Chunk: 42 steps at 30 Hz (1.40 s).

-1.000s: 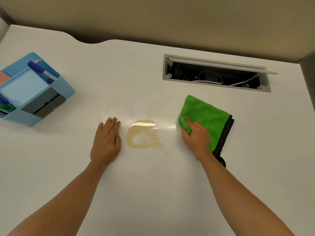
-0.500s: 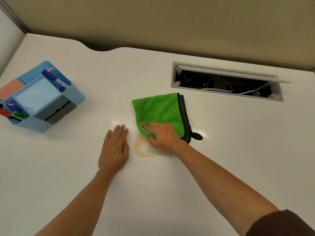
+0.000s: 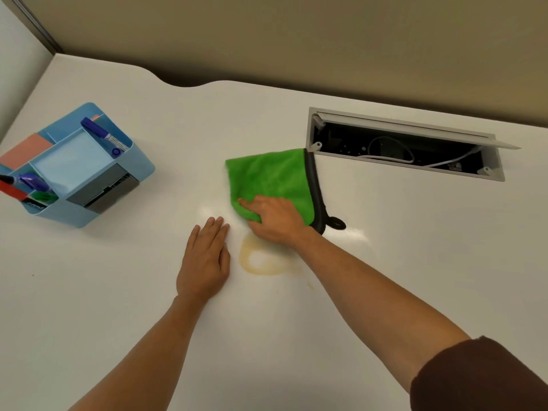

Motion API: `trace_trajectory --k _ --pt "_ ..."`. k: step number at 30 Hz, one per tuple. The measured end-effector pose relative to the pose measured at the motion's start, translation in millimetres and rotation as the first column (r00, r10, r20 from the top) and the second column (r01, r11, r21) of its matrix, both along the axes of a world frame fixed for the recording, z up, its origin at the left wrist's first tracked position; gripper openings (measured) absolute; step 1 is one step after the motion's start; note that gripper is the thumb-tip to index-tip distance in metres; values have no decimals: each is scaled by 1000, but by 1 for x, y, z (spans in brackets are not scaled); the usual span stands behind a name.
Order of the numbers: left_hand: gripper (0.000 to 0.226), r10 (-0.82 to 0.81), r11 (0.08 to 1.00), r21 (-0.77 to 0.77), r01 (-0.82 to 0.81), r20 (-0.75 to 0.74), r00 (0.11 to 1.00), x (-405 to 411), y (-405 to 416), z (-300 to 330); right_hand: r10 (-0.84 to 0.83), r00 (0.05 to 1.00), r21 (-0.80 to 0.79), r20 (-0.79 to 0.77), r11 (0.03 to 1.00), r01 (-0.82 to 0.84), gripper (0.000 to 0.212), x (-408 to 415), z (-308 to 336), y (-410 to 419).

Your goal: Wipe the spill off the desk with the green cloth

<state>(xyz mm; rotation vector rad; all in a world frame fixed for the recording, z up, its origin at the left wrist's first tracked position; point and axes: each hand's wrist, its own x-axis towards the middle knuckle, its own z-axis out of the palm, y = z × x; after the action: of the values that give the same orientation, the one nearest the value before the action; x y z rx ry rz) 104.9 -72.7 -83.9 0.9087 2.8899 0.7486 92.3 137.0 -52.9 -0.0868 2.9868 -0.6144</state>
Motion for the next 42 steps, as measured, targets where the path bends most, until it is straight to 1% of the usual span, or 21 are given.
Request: trace_trajectory --k 2,4,6,8,10,12,14,16,19,22,25,27,30,33,35,37,39,42 --pt "44 -4 1000 8 4 -8 1000 0 -1 0 95 995 -6 11 995 -95 56 16 2 0" --pt "45 -7 1000 2 7 -6 1000 0 -2 -1 72 997 -22 6 997 -72 53 33 4 13" --pt "45 -7 1000 -11 7 4 1000 0 -2 -2 -46 999 -47 4 998 46 51 53 5 34" --pt "46 -5 1000 -18 5 13 1000 0 -2 -2 -215 977 -65 -4 975 215 52 77 6 55" --pt "47 -2 1000 -23 3 16 1000 0 -2 -2 -397 917 -78 -29 916 394 50 104 6 74" --pt "48 1 1000 -27 -1 18 1000 0 -2 -2 -553 832 -96 -47 832 547 47 130 4 85" --pt "48 4 999 -35 -3 23 1000 1 -1 0 -661 749 -119 -51 749 652 47 149 1 82" --pt "48 3 999 -43 -2 29 1000 1 -1 1 -713 700 -122 -41 699 705 47 158 -1 69" --pt "48 -2 999 -43 3 25 1000 0 -1 1 -728 685 -113 -16 682 723 50 154 -1 39" --pt "48 -1 999 -43 3 27 1000 0 -2 0 -669 742 -119 30 735 668 54 138 2 -2" --pt "47 0 999 -32 0 20 1000 0 -3 -2 -506 860 -133 68 849 511 57 122 5 -47" --pt "46 -3 1000 -16 3 15 1000 0 -3 -2 -384 921 -119 64 913 389 59 117 7 -75" --pt "45 5 1000 -1 -5 38 999 0 -2 -2 -231 972 -69 33 970 233 58 127 7 -94" --pt "45 13 1000 5 -13 53 999 1 -1 0 -150 988 -50 26 987 151 57 146 6 -83" --pt "45 -3 1000 6 3 28 1000 1 -2 1 -154 988 -56 13 986 154 55 158 7 -67" --pt "45 -2 1000 7 2 14 1000 2 -2 2 -224 975 -65 -14 973 222 53 168 9 -47" --pt "44 6 1000 8 -6 16 1000 2 -2 2 -341 939 -70 -39 939 338 51 176 8 -25" --pt "45 2 1000 -2 -2 26 1000 2 -2 1 -526 850 -87 -11 847 524 50 177 8 5"
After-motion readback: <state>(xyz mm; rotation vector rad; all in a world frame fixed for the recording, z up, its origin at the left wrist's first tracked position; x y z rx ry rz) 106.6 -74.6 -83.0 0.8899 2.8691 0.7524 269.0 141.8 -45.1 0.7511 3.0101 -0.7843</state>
